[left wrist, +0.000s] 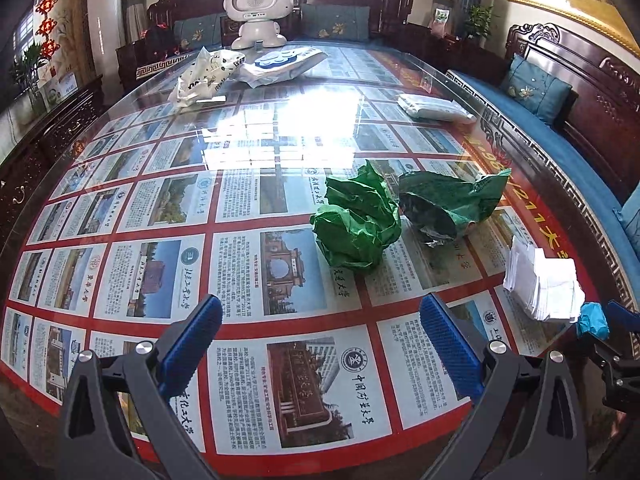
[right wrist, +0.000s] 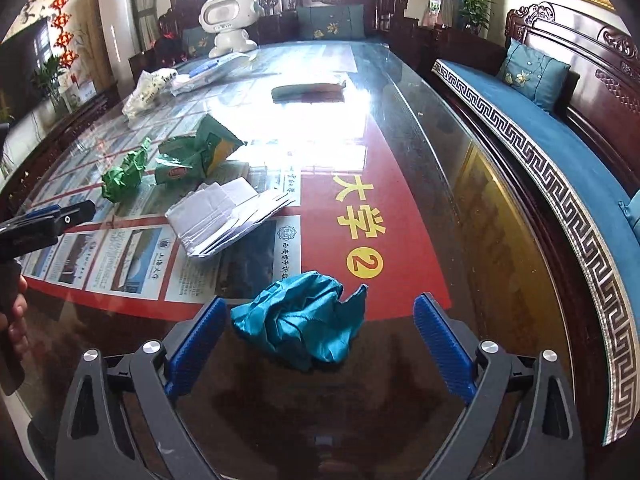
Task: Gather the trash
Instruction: 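Close the right tool on the teal cloth while the left tool grasps the green crumpled paper, then carry the green paper in the left tool and the teal cloth in the right tool to the bucket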
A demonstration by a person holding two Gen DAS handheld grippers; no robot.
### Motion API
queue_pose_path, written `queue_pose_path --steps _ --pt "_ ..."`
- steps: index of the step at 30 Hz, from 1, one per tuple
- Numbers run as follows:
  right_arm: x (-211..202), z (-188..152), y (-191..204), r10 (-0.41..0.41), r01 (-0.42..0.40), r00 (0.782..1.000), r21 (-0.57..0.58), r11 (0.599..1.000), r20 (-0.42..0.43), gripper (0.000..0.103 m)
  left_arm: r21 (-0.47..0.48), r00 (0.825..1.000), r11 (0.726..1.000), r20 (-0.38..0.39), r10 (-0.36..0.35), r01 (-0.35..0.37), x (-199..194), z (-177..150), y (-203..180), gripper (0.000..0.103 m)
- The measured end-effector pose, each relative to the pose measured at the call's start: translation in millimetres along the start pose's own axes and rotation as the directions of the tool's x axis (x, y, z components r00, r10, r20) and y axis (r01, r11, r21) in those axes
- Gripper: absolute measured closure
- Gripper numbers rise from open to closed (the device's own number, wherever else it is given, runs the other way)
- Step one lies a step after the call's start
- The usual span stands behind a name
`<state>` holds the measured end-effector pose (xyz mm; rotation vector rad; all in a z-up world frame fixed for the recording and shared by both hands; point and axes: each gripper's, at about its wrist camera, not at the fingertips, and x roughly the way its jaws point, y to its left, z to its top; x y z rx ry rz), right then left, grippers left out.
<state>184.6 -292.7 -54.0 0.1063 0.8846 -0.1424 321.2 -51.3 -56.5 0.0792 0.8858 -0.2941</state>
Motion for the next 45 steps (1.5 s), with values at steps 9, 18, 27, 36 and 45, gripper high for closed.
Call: queue_pose_path --steps 9,18,27,36,45 --pt "-2.1 -3.8 -3.8 0.039 -0.039 0.999 -0.047 0.998 0.013 0.053 0.011 0.999 0.999 -0.019 0.032 -0.032 28.5 25.3 -1.6 0.004" --pt "-10.1 -1.3 -9.6 0.076 -0.075 0.996 -0.024 0.997 0.043 0.053 0.029 0.998 0.998 -0.022 0.064 -0.064 50.0 47.6 -12.0 0.006" --pt "-13.9 -1.1 -6.4 0.115 -0.113 0.992 -0.027 0.993 0.059 0.053 0.008 0.999 1.0 -0.043 0.015 -0.014 56.3 50.2 -9.7 0.057" --pt "-30.0 -9.3 -0.2 0.127 -0.124 0.989 -0.037 0.992 0.079 0.053 0.046 0.999 0.998 0.005 -0.041 0.041 9.2 19.6 -7.9 0.058" --pt "-94.4 -36.6 12.3 0.145 -0.141 0.974 -0.037 0.989 0.175 0.053 0.099 0.987 0.984 0.047 -0.154 0.149 -83.6 -56.4 -11.9 0.058"
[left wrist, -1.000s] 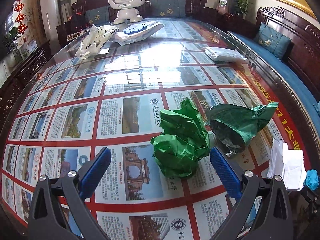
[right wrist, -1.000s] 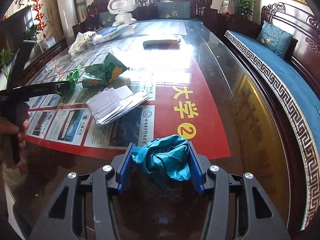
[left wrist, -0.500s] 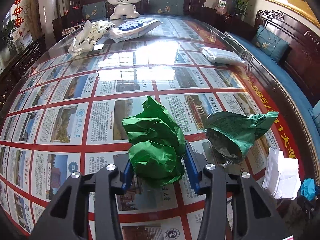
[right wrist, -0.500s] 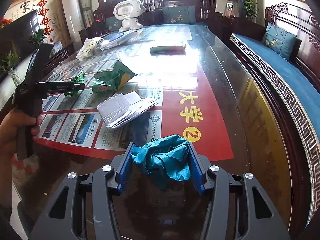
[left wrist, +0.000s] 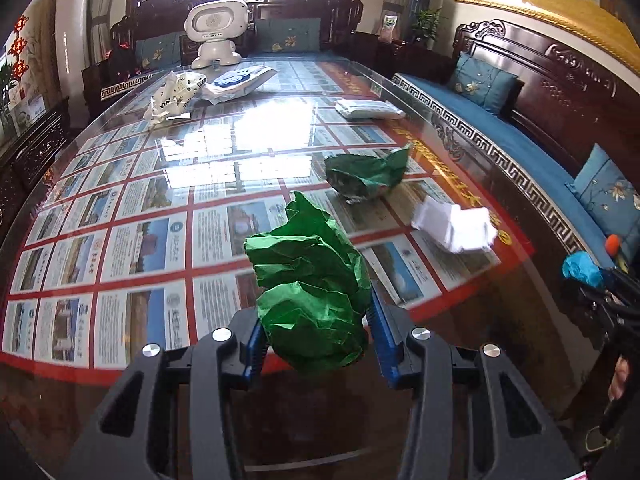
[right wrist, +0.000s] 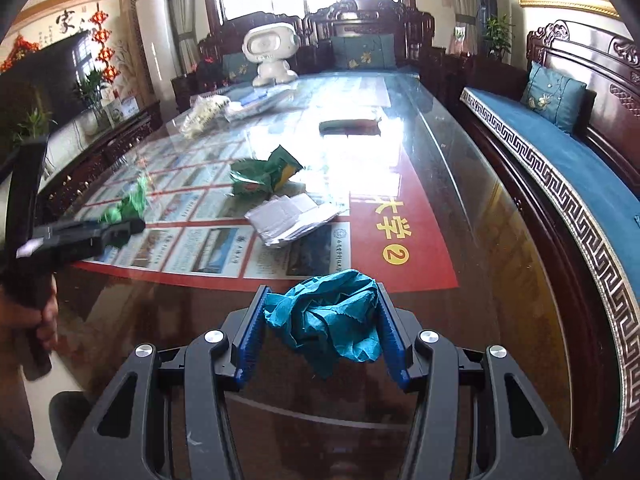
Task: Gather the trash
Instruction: 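Carry the green paper in the left tool and the teal cloth in the right tool to the bucket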
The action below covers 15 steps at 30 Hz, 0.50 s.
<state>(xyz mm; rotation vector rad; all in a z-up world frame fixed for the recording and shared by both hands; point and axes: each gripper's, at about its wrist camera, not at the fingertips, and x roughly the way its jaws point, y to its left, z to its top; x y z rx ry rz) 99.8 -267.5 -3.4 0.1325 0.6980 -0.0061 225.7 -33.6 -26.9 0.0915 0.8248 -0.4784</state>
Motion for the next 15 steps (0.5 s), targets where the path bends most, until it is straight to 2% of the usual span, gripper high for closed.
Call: queue_pose_path --steps 9,15 --pt "-76.7 -41.3 40.9 0.052 -0.05 0.996 -0.042 0.998 0.069 0.053 0.035 0.999 0.999 0.012 -0.036 0.035 -84.7 -83.9 -24.2 0.058" --pt "-107.7 -78.8 73.2 0.115 -0.111 0.992 -0.083 0.99 0.048 0.053 0.081 0.999 0.996 0.026 -0.027 0.025 -129.7 -132.9 -37.8 0.057"
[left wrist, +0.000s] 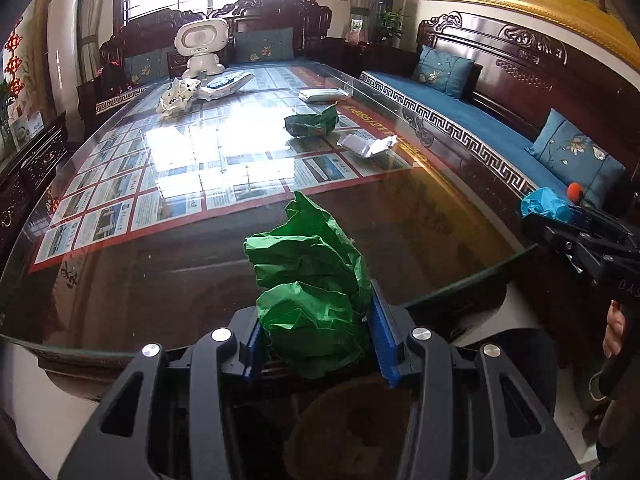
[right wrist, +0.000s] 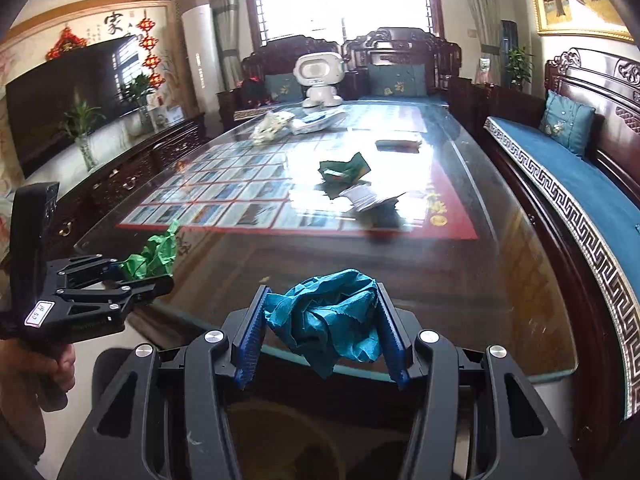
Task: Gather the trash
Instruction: 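Carry the green paper in the left tool and the teal cloth in the right tool to the bucket, then open the left tool to drop the green paper while the right tool releases the teal cloth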
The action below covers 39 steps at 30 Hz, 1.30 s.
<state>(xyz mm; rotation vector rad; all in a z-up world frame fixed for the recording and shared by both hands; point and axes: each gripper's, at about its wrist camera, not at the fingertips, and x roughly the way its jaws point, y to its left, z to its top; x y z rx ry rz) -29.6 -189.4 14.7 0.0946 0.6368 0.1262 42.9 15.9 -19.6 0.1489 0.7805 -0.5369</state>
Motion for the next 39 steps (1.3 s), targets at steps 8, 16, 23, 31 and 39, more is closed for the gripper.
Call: queue_pose_path --steps 8,16,23,31,39 --pt "-25.6 -59.6 39.6 0.06 -0.061 0.998 -0.027 0.998 -0.035 0.053 0.011 1.0 1.0 -0.018 -0.005 0.005 -26.9 -65.7 -17.6 0.057" --pt "-27.2 -124.5 64.8 0.088 -0.091 0.988 -0.016 0.996 -0.13 0.053 -0.011 0.989 0.999 -0.142 -0.048 0.047 -4.8 -132.9 -35.2 0.057" --pt "-26.8 -139.9 68.4 0.085 -0.086 0.986 0.0 0.996 -0.144 0.053 0.01 0.976 0.997 -0.205 -0.068 0.072 8.5 -158.9 -43.3 0.057" --pt "-25.1 -140.2 64.9 0.072 -0.072 0.987 0.004 0.997 -0.144 0.053 0.017 0.963 0.991 -0.239 -0.126 0.134 20.0 -167.1 -51.8 0.055" --pt "-21.0 -144.2 57.4 0.073 -0.072 0.984 0.016 0.997 -0.164 0.053 0.037 0.934 0.98 -0.312 -0.174 0.195 36.2 -179.5 -61.0 0.014"
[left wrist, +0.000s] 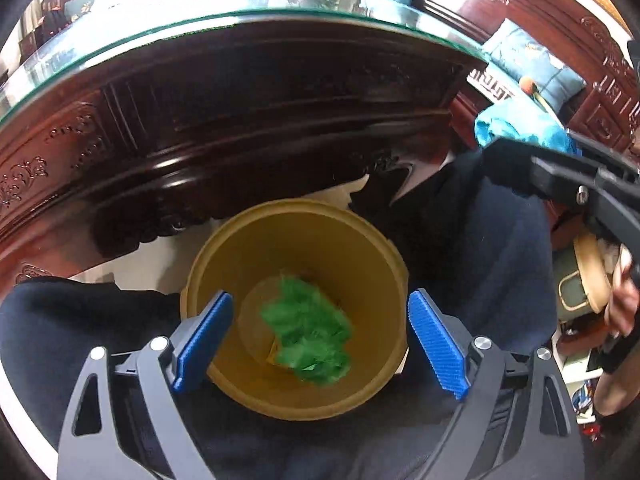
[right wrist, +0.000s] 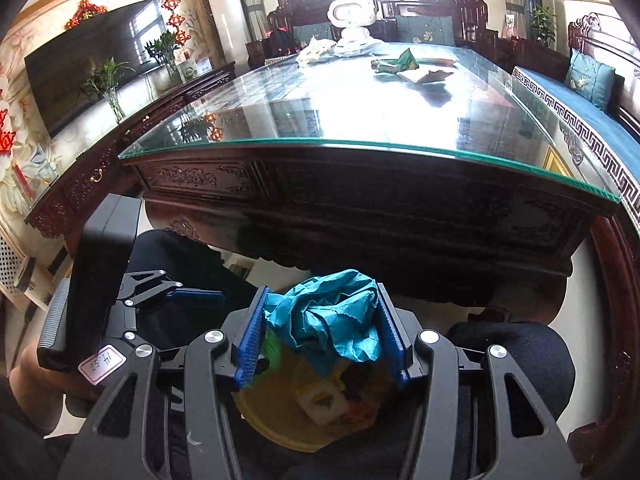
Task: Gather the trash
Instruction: 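Open the left tool to drop the green paper while the right tool releases the teal cloth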
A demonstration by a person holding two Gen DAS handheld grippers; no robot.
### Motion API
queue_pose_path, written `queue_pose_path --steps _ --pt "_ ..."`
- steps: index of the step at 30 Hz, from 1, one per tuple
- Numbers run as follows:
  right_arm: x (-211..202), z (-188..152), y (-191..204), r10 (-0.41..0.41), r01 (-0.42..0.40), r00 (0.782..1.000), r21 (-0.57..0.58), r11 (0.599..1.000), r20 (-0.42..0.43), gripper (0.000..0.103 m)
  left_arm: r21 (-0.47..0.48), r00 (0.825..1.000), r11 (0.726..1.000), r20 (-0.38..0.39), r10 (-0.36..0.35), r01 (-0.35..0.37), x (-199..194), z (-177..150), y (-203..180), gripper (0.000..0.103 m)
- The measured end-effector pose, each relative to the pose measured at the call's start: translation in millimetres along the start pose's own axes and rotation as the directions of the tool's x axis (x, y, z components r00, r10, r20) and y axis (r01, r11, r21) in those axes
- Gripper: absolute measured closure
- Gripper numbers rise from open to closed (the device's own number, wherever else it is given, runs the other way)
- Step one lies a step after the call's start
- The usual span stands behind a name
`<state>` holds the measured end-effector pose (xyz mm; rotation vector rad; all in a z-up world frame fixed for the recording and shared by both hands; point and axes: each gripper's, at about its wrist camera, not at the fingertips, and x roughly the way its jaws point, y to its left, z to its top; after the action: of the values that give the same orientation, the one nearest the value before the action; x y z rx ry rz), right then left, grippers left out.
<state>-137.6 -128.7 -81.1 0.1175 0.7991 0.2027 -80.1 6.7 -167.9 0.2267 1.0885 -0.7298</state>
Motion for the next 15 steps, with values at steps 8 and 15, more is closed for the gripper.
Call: queue_pose_path --steps 8,15 --pt "6.8 -3.1 -1.4 0.009 -0.009 1.0 -0.003 1.0 -0.028 0.053 -0.061 0.999 0.997 -0.026 0.044 -0.045 6.8 -3.7 17.0 0.014" --pt "12.6 -0.8 0.4 0.021 -0.022 0.999 -0.015 1.0 -0.04 0.053 -0.06 0.996 0.994 -0.02 0.09 -0.091 3.7 0.2 25.6 0.014"
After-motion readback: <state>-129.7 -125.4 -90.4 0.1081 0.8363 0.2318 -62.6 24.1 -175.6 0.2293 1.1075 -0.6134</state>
